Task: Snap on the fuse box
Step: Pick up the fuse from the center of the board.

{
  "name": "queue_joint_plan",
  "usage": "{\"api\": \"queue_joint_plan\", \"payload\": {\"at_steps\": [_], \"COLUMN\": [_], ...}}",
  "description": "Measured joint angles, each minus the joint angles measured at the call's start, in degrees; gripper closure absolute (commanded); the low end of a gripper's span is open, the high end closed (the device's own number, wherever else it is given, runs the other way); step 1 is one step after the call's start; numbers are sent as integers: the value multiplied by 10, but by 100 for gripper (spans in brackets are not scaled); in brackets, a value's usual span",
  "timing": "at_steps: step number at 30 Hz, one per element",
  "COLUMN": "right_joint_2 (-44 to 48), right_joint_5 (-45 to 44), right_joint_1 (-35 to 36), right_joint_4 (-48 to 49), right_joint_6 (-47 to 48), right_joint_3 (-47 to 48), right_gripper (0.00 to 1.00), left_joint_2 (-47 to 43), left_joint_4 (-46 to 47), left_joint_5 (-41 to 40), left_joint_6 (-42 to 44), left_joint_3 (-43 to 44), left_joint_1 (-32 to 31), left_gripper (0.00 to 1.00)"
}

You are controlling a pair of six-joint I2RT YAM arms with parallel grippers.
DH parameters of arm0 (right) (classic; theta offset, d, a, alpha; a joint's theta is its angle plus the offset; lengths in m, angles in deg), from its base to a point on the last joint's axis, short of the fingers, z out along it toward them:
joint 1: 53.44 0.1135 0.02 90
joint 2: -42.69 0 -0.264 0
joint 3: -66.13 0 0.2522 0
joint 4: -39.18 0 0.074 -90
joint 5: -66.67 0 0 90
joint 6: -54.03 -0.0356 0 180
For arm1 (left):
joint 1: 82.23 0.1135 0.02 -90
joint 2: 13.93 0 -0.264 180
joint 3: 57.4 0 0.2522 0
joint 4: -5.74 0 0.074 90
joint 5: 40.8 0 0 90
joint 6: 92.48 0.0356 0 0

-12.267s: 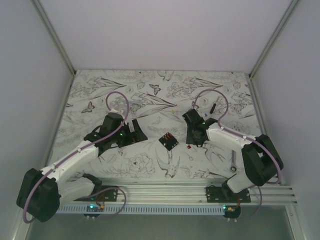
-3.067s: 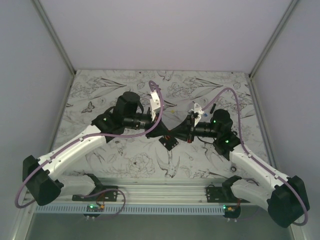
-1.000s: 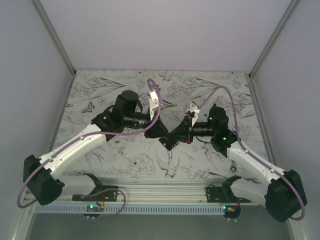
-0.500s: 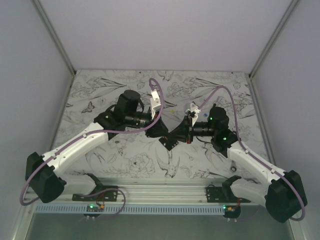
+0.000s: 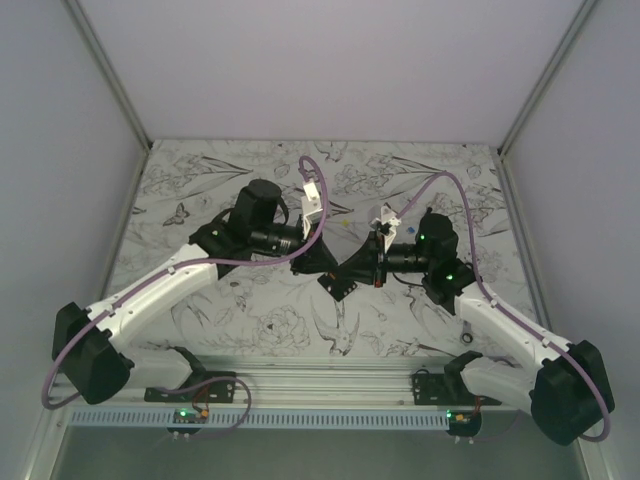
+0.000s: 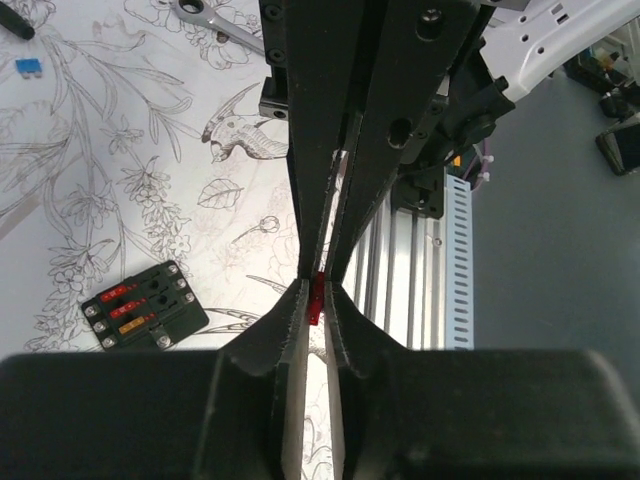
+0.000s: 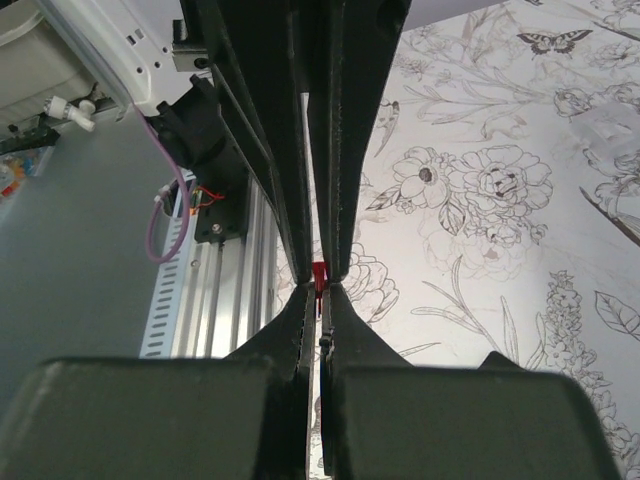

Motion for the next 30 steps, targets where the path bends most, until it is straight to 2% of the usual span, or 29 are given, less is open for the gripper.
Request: {"api": "queue_joint_plan", "payload": {"at_steps": [3,8,11,13,14,16,17,24,30], "right_joint_2": [0,0,0,0,0,0,0,-20,-78], "right_joint_5": [3,4,1,-10,-19,-43,-56,-164,-286], "right_joint_1": [0,0,0,0,0,-3,-6,-35,-39], "right_joint_4": [-3,-5,-7,-8,-9,-16,-18,-45,-71], "right_joint_6": [-1,-3,-3,-3,-3,-4,-6,-30,-50], "right_joint_3": [0,0,0,0,0,0,0,-1,-2], "right_gripper": [100,100,87,85,83,72,71,68,73], "left_joint_2": [4,6,6,6,6,6,6,7,25], "left_joint_4": [1,1,1,2,2,7,7,-4,-33], "left_joint_5": [10,15,10,-4,-15,-43,-59,-194,-277], "left_joint_6": [1,2,1,-4,-9,-23,-31,-114,-193], "left_joint_3": [0,1,1,1,0,-1,-3,-30,-31], "left_joint_1": [2,2,2,2,2,2,2,12,16], "left_gripper": [100,100,100,100,100,100,100,100,100]}}
